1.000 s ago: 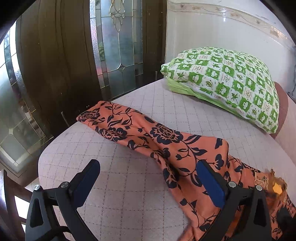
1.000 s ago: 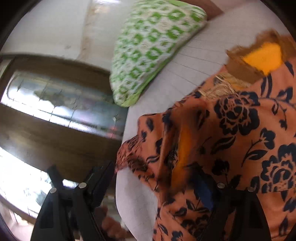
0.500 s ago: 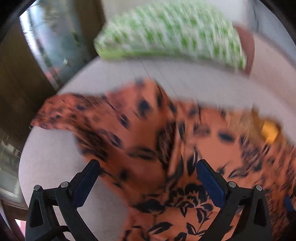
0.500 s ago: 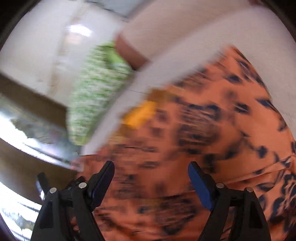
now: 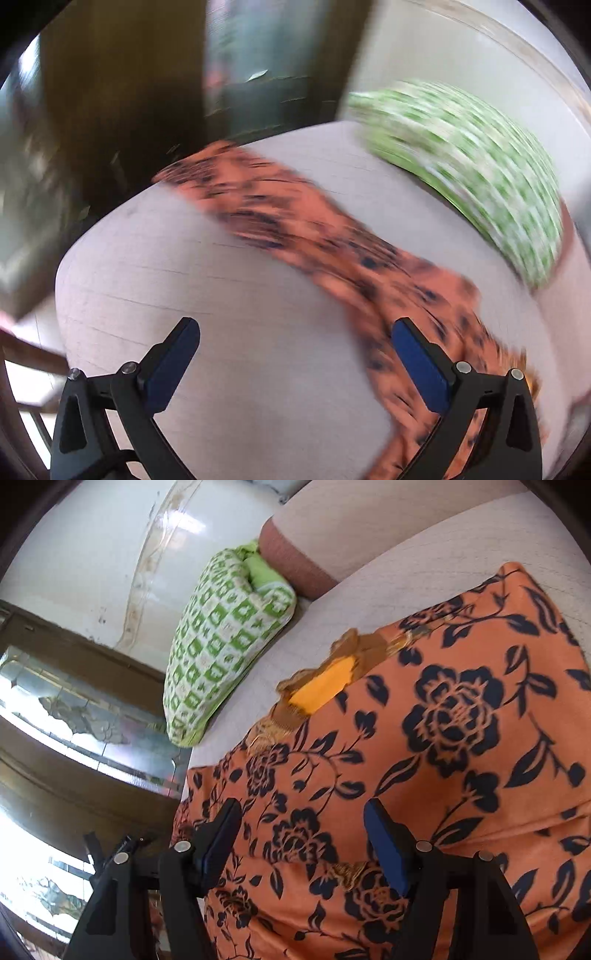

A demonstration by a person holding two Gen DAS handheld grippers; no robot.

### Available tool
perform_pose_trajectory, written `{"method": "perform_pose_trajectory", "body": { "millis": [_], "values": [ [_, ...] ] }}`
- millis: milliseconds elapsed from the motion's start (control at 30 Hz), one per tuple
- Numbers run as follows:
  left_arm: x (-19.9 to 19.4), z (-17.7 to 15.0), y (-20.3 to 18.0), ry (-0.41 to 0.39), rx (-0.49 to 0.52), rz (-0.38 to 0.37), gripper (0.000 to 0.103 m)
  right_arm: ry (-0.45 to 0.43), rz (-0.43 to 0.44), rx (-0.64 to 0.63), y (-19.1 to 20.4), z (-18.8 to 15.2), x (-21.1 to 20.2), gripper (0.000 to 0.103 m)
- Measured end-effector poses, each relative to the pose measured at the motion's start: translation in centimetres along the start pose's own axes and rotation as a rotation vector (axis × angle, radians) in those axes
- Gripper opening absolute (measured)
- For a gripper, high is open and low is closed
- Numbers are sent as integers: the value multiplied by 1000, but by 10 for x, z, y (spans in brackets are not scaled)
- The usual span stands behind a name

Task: Fold small clothes

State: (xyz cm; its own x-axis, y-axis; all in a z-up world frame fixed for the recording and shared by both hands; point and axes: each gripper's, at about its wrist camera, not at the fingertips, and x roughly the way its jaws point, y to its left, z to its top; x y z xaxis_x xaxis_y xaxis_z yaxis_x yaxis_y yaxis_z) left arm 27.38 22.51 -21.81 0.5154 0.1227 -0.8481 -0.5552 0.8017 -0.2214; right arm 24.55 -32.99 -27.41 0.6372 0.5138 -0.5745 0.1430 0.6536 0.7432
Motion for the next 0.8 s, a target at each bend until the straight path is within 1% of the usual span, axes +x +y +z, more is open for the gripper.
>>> {"method": "perform_pose_trajectory", "body": {
  "millis": [67, 100, 200, 267, 300, 333, 367, 400, 433, 467, 500, 533, 567, 600, 633, 667, 733, 800],
  "values": [
    [11, 25, 33, 16, -71, 34, 103, 12, 4, -18, 5, -1, 3, 72],
    [15, 34, 45, 29, -97, 34, 102, 9, 3, -28, 6, -1, 3, 72],
    [31, 62, 73, 65, -178, -53, 102, -16, -25, -63, 10, 0, 5, 72],
    [43, 75, 81, 83, -238, -117, 102, -32, -42, -78, 11, 1, 6, 72],
    [52, 82, 84, 96, -262, -154, 100, -35, -47, -80, 11, 1, 8, 72],
    [63, 87, 87, 125, -289, -190, 93, -35, -51, -80, 11, 2, 9, 72],
    [78, 91, 89, 173, -318, -208, 88, -33, -54, -78, 11, 2, 10, 72],
    [95, 95, 91, 220, -345, -215, 76, -33, -56, -78, 10, 3, 11, 72],
    [105, 95, 92, 243, -369, -214, 70, -34, -61, -78, 9, 3, 12, 72],
    [108, 96, 93, 226, -384, -206, 70, -36, -65, -78, 9, 4, 12, 72],
    [107, 99, 91, 189, -387, -199, 70, -39, -70, -80, 8, 5, 13, 72],
    [108, 105, 86, 163, -365, -189, 65, -41, -75, -81, 7, 6, 12, 72],
    [110, 107, 83, 152, -349, -183, 56, -45, -81, -82, 6, 7, 12, 72],
    [114, 111, 81, 143, -337, -173, 32, -49, -86, -80, 5, 8, 12, 72],
    [121, 113, 81, 143, -336, -162, 15, -52, -88, -77, 4, 9, 13, 72],
    [125, 113, 82, 139, -342, -151, 13, -56, -90, -72, 2, 10, 13, 72],
    [126, 113, 82, 100, -359, -167, 7, -63, -96, -63, -1, 12, 13, 72],
    [118, 111, 79, 56, -335, -173, 5, -74, -98, -52, -4, 15, 11, 72]
  ]
}}
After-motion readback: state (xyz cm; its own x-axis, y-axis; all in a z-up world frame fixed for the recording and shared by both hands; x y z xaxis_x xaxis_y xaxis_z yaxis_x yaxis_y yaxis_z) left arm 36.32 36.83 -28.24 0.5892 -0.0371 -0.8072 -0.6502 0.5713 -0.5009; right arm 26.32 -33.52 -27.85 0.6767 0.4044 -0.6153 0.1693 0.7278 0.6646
